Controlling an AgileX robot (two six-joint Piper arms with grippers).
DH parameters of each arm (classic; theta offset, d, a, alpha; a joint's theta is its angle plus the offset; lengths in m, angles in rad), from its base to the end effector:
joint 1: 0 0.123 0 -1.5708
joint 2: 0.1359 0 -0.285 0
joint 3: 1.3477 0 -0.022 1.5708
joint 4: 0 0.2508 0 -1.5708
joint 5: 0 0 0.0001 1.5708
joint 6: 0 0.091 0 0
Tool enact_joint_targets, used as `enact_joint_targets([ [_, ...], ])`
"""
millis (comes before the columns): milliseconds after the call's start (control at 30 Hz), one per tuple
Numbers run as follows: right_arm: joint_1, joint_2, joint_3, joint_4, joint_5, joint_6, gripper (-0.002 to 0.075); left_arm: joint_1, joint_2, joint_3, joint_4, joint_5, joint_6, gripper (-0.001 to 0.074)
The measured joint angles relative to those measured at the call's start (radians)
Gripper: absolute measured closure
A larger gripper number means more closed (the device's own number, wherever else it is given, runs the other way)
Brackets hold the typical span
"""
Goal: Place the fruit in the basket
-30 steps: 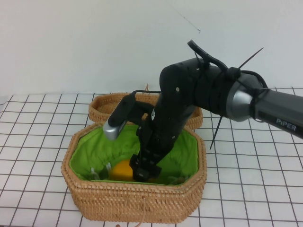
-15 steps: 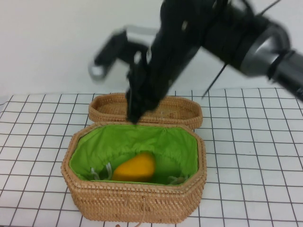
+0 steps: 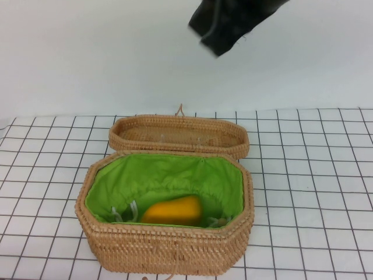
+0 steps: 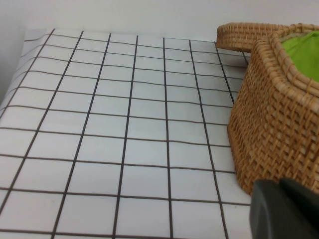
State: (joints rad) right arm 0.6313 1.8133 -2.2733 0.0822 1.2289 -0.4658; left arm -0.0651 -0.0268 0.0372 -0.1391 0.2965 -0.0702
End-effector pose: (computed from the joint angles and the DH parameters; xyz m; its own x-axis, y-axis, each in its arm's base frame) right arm 0.3014 0.2291 0.4799 -0.1897 -0.6628 -0.7244 -0.7923 0.5391 -0.2857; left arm 0.0535 -0.0072 0.1755 -0.2315 -0.1871 -0.9547 0.0590 0.9768 -0.2057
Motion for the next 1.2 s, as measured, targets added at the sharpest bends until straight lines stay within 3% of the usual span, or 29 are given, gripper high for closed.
enact_joint_targets([
  [300, 0.000, -0.176, 0.117, -0.040, 0.000, 0.018, 0.0726, 0.000, 0.000, 0.000, 0.000, 0.000, 0.000, 0.0734],
  [467, 0.000, -0.329, 0.364, -0.034, -0.018, 0.022, 0.0726, 0.000, 0.000, 0.000, 0.000, 0.000, 0.000, 0.0734],
  [700, 0.000, -0.592, 0.781, 0.004, -0.229, 0.055, 0.0726, 0.000, 0.000, 0.000, 0.000, 0.000, 0.000, 0.0734],
  [1000, 0.000, -0.694, 0.995, 0.079, 0.003, 0.117, 0.0726, 0.000, 0.000, 0.000, 0.000, 0.000, 0.000, 0.0734],
  [1200, 0.000, -0.675, 1.001, -0.082, -0.004, 0.117, 0.0726, 0.000, 0.000, 0.000, 0.000, 0.000, 0.000, 0.0734],
])
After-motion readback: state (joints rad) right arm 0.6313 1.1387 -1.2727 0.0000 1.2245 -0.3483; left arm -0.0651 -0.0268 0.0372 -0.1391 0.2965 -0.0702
